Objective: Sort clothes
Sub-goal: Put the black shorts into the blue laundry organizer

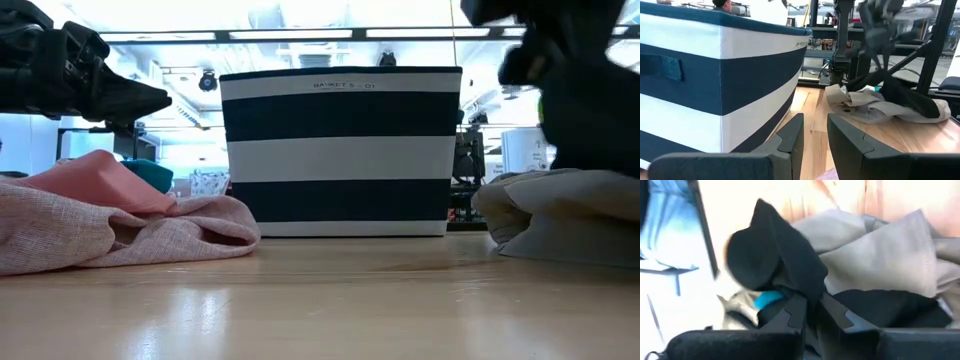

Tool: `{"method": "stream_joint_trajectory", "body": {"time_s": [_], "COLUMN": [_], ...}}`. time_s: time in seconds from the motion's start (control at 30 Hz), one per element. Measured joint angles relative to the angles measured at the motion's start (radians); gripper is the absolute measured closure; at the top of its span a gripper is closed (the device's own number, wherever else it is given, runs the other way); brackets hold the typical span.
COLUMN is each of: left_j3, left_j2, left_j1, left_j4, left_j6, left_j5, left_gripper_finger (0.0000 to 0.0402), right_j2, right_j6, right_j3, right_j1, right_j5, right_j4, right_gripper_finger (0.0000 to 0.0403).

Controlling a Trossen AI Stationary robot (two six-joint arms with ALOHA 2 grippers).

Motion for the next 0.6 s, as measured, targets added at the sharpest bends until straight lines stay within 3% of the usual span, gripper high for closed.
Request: {"method": "stream_joint_trajectory", "body": {"time_s": [0.27,0.47,0.6], "left_j3": [0.000,0.000,0.000], "left_j2": [0.000,0.000,0.000], "left_j1": [0.000,0.000,0.000], "left_j4": [0.042,0.043,0.048], "left_j6": [0.030,0.045,0.054], "left_j5": [0.000,0.000,0.000], "left_gripper_finger": [0.0328,0.0328,0.0328], "right_j2": [0.000,0.000,0.000], "right_j6": [-0.044,-0.292,-0.500], "right_j3": [0.168,0.287,0.342], "right_j1": [-0.027,-0.068,-0.120], "right_j5": [0.034,0.201,0.392], "right_j4": [-0.073,-0.048,0.081], "right_gripper_finger": [0.0399,0.0400,0.0400]}}
